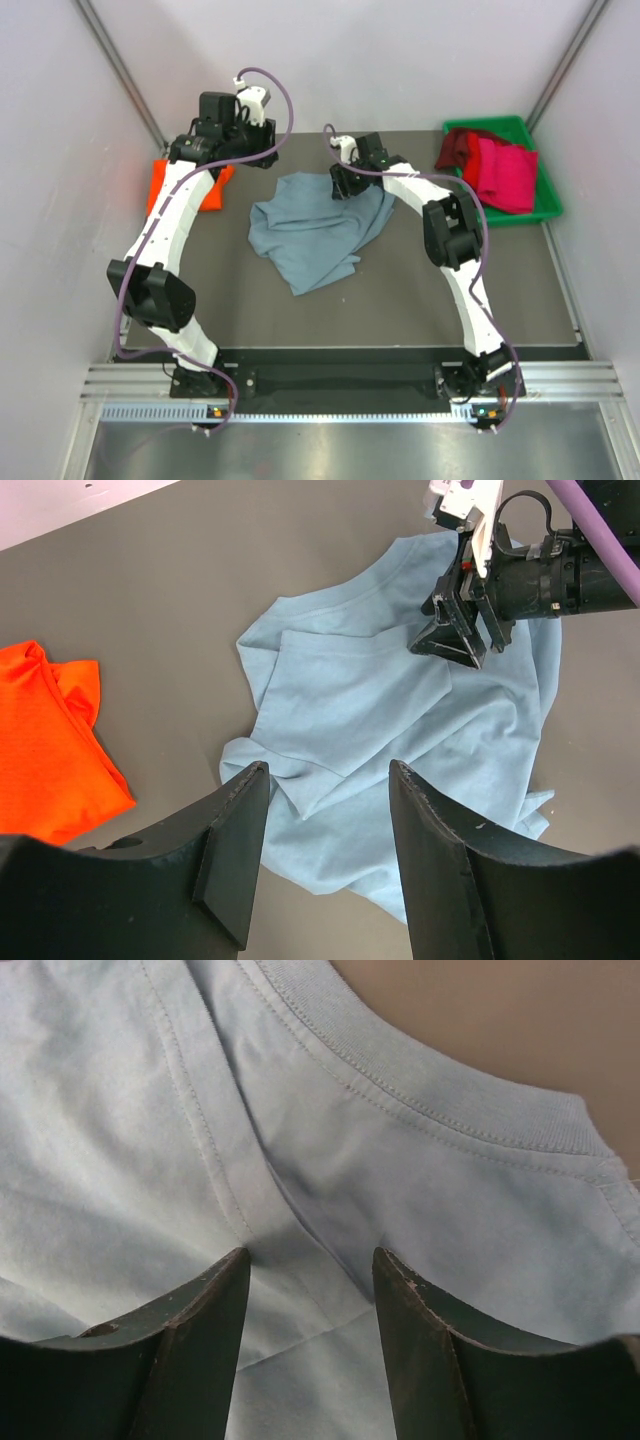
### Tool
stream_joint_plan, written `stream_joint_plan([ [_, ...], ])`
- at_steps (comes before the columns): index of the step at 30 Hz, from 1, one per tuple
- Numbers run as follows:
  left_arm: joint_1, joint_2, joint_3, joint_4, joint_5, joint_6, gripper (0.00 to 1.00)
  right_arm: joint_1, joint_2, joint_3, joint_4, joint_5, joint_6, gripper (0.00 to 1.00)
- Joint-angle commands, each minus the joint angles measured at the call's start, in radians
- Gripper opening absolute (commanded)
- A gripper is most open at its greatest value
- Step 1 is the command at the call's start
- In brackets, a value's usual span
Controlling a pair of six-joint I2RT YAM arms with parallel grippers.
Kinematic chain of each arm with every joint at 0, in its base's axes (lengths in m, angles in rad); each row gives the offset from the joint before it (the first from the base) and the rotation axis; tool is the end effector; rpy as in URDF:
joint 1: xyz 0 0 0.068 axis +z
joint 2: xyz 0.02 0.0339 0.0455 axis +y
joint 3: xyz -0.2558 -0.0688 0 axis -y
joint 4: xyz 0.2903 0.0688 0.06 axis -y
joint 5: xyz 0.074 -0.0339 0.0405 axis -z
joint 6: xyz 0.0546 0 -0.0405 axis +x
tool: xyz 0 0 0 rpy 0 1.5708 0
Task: Fold and stack the t-shirts
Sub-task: Flatten the tshirt out
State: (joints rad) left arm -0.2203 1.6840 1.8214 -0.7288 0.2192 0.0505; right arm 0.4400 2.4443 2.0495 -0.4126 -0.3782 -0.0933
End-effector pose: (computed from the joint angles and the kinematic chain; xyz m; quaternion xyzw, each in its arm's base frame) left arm 0.4208 -0.1064 0.3959 0.1694 0.8622 -0.1358 0.4577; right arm 0.5283 0.2710 0.1314 -0.3077 0.8608 0.2349 0.3303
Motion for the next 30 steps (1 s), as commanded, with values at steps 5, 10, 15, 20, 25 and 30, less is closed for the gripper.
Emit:
stream_joint_plan([
  [5,0.006,-0.035,-0.010,0.014,0.009,-0.009,0.56,-0.006,-0.007,0.017,0.012,0.041,0.004,0.52],
  [10,0.006,-0.024,-0.002,0.020,0.019,-0.015,0.56,-0.009,-0.018,0.001,0.009,0.055,0.004,0.52],
  [15,0.006,-0.018,0.006,0.022,0.023,-0.018,0.56,-0.012,-0.021,-0.029,0.005,0.050,0.015,0.49],
  [20,0.006,-0.018,0.004,0.025,0.023,-0.020,0.56,-0.012,-0.025,-0.051,0.001,0.041,0.014,0.32],
  [25,0.006,-0.015,0.004,0.026,0.023,-0.020,0.56,-0.012,-0.030,-0.046,0.005,0.045,0.015,0.03],
  [30,0.006,-0.014,0.003,0.029,0.016,-0.017,0.56,-0.011,-0.060,-0.040,-0.005,0.065,0.001,0.01],
])
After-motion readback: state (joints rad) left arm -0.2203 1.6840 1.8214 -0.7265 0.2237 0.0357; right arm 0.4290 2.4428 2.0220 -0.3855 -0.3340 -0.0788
